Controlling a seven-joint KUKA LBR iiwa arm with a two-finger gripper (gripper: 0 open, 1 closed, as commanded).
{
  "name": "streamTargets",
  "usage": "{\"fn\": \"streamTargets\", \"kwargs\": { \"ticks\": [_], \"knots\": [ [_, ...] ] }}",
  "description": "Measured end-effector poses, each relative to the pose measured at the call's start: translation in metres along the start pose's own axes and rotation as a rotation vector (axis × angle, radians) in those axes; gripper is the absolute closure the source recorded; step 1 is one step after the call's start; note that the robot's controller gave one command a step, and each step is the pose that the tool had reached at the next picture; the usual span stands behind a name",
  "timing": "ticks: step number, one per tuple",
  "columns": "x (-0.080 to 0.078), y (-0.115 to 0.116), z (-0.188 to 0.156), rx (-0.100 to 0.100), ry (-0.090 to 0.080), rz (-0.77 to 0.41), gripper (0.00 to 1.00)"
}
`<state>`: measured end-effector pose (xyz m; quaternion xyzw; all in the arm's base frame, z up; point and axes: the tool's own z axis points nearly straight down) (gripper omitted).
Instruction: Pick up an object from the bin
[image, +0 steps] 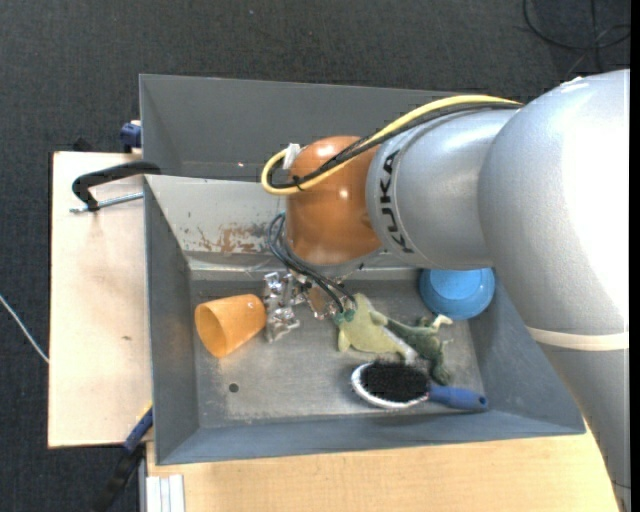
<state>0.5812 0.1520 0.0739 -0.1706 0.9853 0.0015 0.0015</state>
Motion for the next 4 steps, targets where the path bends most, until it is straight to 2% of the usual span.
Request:
{"fn": "streamTargets", "kwargs": {
  "ticks": [1,2,3,4],
  "knots": [
    [0.004,-0.067,-0.148,0.005,-0.013,0.113,1.00],
    [0.037,-0.013,-0.082,0.000,0.007,0.347,1.00],
    [0.036,-0.015,-0.084,0.001,0.002,0.348,0.00],
    [0.033,0.032,0.003,0.000,-0.003,0.504,0.00]
  ]
}}
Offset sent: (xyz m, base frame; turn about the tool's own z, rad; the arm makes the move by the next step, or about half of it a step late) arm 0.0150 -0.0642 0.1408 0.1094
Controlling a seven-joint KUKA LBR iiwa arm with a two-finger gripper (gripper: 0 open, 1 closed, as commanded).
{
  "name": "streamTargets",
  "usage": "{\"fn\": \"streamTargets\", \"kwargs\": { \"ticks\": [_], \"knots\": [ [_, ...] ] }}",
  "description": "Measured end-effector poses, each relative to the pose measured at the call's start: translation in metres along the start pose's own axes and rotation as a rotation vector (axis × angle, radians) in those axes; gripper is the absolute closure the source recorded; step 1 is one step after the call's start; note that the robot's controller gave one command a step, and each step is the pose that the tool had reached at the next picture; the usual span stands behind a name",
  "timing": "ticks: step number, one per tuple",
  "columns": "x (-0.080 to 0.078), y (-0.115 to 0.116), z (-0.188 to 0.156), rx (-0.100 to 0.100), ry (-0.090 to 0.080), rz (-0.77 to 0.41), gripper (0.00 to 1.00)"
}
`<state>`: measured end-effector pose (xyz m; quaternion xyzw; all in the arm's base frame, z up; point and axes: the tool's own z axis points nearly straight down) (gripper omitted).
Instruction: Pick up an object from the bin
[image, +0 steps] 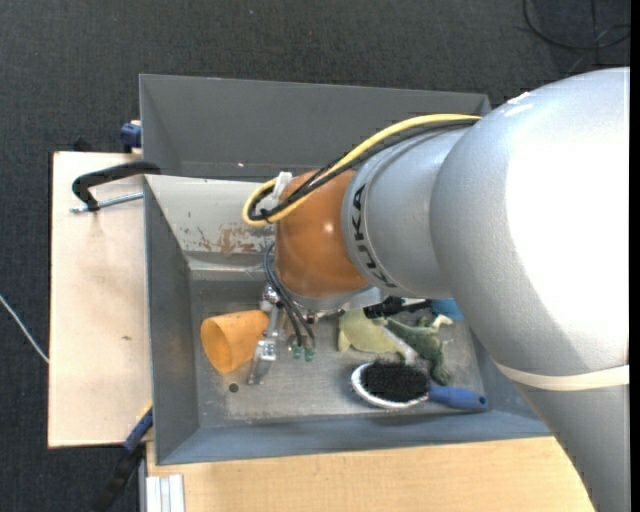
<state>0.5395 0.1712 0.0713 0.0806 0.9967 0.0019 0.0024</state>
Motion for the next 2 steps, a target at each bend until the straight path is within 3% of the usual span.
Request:
{"fn": "streamTargets", "kwargs": {
  "ticks": [1,2],
  "knots": [
    [0.000,-0.001,-0.002,0.002,0.004,0.000,1.00],
    [-0.040,-0.020,-0.003,-0.003,-0.002,-0.082,1.00]
  ]
}}
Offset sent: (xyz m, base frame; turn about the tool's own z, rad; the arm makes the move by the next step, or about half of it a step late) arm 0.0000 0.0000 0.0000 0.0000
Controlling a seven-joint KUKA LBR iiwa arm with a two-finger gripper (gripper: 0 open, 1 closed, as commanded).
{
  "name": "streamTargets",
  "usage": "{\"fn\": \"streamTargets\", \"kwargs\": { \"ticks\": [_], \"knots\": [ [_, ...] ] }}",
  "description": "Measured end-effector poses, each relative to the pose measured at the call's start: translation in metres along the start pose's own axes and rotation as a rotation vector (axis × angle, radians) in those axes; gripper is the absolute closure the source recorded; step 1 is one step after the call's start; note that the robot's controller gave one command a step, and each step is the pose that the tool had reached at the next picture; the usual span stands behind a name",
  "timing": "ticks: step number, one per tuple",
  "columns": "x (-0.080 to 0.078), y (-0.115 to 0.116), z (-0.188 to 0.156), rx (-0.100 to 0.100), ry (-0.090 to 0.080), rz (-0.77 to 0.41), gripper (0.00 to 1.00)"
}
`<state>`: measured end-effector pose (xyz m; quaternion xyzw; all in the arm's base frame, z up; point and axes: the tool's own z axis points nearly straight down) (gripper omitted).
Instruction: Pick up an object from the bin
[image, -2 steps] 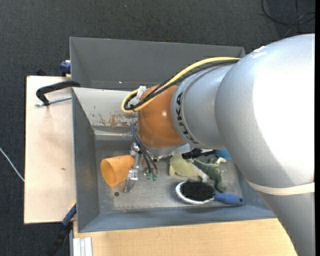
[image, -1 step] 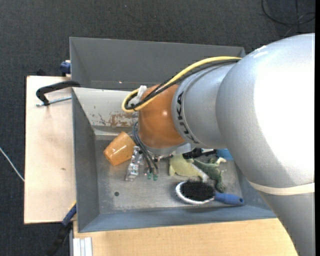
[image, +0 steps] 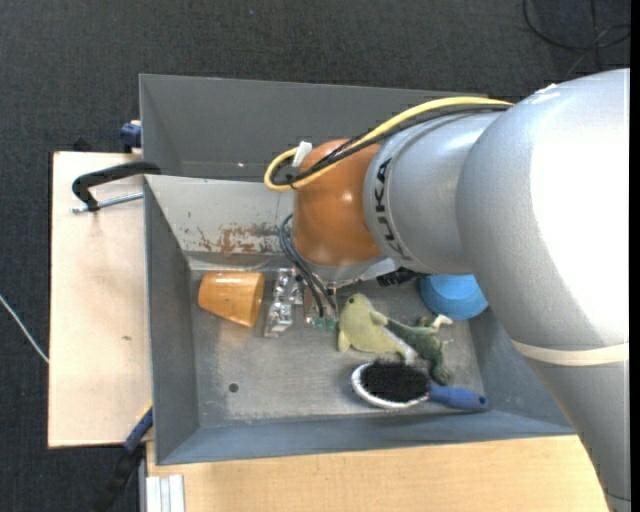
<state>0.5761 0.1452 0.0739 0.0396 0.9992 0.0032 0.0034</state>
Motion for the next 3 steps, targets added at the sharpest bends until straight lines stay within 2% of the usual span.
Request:
{"fn": "streamTargets", "kwargs": {
  "ticks": [1,2,3],
  "knots": [
    [0.001,-0.001,0.001,0.002,0.001,0.000,0.00],
    [0.023,0.027,0.001,0.017,0.002,-0.105,0.00],
    [-0.016,0.048,0.002,0.025,0.007,-0.294,0.00]
  ]
}}
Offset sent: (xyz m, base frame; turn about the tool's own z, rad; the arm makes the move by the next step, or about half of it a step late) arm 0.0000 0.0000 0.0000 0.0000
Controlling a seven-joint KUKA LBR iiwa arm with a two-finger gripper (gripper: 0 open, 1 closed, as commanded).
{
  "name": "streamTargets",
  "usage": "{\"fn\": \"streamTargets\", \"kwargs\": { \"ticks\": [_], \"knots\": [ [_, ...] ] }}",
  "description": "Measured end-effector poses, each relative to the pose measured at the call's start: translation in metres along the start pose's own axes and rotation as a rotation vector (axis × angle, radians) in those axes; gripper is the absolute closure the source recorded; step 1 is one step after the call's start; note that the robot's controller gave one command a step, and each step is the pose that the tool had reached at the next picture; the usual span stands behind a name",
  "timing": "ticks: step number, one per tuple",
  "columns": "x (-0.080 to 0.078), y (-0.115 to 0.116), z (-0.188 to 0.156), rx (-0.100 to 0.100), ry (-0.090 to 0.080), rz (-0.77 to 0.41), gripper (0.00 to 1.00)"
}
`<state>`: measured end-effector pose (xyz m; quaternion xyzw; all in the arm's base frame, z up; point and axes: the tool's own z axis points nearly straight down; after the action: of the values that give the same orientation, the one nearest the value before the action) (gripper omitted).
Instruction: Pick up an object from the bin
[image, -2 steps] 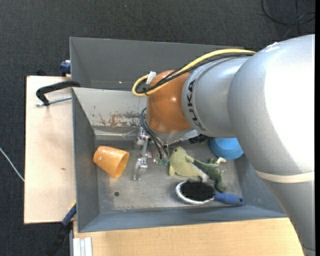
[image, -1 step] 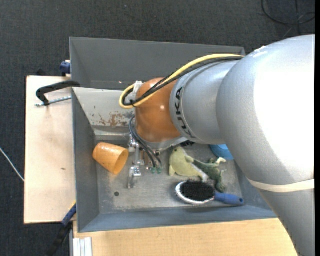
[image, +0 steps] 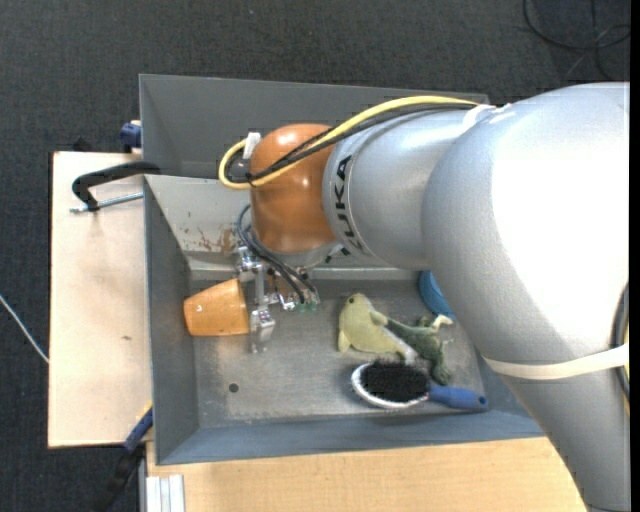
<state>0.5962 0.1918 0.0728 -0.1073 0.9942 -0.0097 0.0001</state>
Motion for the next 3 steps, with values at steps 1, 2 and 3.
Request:
{"fn": "streamTargets", "kwargs": {
  "ticks": [1,2,3],
  "knots": [
    [-0.001,0.003,-0.001,-0.007,-0.007,0.001,1.00],
    [0.041,-0.034,-0.157,-0.017,-0.019,-0.356,1.00],
    [0.045,-0.052,-0.090,-0.019,-0.006,-0.752,1.00]
  ]
}}
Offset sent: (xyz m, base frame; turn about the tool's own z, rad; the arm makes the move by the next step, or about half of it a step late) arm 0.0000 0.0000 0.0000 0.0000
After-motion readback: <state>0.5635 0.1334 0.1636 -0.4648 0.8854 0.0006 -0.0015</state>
